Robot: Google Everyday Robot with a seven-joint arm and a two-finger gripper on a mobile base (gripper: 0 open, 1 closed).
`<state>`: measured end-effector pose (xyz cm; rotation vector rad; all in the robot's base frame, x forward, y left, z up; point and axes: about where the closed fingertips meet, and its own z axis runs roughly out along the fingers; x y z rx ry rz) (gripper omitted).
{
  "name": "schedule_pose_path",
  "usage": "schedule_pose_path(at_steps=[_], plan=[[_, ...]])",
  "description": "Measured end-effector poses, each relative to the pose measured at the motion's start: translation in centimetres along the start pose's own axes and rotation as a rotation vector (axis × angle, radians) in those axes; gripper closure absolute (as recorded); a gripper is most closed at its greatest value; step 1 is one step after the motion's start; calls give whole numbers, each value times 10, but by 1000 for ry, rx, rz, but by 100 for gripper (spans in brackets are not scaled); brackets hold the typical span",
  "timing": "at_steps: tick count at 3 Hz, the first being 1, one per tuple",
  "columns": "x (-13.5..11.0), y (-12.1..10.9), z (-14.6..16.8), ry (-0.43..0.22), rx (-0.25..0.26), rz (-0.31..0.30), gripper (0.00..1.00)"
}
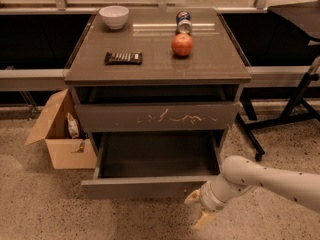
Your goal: Close middle drawer
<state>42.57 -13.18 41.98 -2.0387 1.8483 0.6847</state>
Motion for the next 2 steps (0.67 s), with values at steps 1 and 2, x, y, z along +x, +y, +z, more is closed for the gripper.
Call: schedule_pose_path(at_steps=[1,2], plan=[[5,-8,-9,6,26,-11,66],[16,-25,-23,18,57,-7,89]])
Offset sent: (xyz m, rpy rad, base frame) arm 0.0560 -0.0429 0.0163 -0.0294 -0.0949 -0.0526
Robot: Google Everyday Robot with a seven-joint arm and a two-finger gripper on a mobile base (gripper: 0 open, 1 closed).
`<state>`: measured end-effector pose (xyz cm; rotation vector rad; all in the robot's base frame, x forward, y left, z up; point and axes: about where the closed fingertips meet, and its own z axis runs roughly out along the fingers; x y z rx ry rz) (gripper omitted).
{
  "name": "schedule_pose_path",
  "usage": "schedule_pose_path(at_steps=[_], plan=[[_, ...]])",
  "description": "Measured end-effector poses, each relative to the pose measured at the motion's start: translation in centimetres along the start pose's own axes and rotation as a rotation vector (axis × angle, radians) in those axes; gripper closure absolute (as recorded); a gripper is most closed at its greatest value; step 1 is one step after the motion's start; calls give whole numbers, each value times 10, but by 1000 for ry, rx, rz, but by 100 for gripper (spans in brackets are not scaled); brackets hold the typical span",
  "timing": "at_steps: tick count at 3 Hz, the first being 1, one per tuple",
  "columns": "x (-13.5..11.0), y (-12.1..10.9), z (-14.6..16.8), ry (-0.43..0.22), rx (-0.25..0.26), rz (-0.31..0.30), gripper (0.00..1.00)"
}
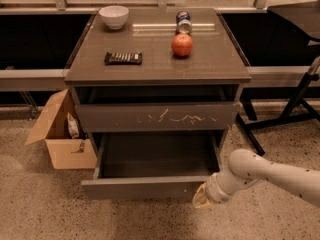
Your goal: Close middle drawer
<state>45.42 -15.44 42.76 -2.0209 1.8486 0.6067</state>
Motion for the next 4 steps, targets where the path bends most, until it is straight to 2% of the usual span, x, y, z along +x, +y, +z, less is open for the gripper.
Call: schedule_pose_path(at_steps=[1,2,3,4], plan=[[15,-20,-6,11,17,15,100],[28,-35,-6,12,31,29,81],[28,-36,-6,12,33,29,58],[28,-36,-6,12,33,29,28]])
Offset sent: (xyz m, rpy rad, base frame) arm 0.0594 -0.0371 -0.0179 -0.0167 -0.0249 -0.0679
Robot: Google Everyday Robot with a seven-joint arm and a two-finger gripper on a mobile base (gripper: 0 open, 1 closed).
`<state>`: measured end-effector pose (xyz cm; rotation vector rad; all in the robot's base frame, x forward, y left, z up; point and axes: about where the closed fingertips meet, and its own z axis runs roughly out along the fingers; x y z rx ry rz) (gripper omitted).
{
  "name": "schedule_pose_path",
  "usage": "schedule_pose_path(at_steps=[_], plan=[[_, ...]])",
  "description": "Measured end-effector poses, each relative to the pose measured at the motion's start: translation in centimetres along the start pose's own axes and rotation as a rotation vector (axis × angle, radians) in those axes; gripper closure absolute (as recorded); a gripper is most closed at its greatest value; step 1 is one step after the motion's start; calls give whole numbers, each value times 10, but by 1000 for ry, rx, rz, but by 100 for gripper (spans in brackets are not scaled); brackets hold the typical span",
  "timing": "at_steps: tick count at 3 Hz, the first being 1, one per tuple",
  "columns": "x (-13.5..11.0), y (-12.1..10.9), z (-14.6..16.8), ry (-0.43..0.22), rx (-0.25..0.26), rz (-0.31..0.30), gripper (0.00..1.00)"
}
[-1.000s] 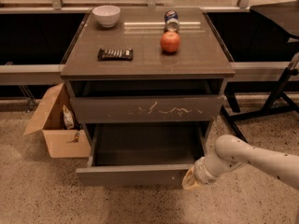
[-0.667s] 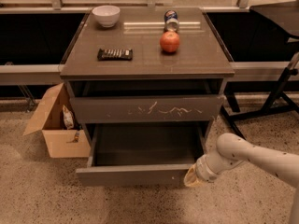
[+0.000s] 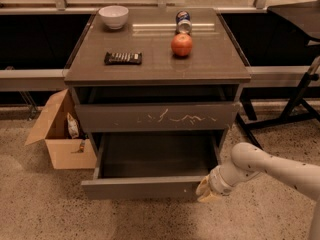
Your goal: Close middle drawer
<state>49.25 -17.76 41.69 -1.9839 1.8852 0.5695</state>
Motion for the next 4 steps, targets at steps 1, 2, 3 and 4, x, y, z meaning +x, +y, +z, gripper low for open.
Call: schedule_pose_path(at_steps=[1,2,3,4], plan=[[0,0,0,0,0,0,4],[0,0,0,0,0,0,0],[0,0,0,0,0,0,0],[1,-10,0,-6,9,-26,16]])
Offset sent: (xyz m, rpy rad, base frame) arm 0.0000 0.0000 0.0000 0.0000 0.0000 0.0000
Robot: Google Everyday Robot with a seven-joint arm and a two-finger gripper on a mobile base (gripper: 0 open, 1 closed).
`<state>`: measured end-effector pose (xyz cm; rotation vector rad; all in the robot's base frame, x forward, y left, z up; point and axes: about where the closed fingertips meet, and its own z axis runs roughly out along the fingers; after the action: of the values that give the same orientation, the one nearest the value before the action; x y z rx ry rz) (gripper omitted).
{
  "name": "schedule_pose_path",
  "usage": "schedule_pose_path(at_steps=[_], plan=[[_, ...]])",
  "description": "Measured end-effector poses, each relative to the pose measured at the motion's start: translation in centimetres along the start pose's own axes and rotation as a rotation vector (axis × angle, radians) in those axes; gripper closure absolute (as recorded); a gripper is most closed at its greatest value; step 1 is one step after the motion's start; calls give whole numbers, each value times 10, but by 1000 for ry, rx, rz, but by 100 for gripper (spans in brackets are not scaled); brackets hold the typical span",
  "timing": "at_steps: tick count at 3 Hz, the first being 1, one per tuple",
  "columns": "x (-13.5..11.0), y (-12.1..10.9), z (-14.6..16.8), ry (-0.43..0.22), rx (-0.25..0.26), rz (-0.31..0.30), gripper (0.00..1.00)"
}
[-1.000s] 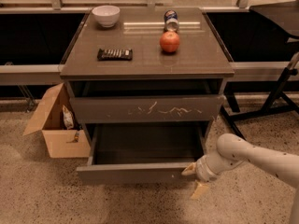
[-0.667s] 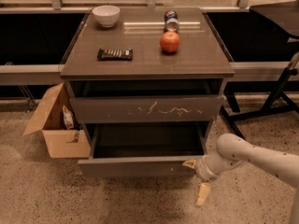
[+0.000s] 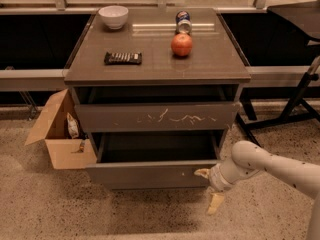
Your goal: Close middle drawer
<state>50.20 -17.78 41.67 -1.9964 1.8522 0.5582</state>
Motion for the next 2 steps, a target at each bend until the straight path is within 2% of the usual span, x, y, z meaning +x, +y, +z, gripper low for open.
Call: schedule_pose_path(at_steps=[1,2], plan=[[3,-34,-8,15,47,-44,45],[7,-63,-16,35,94,-64,70]])
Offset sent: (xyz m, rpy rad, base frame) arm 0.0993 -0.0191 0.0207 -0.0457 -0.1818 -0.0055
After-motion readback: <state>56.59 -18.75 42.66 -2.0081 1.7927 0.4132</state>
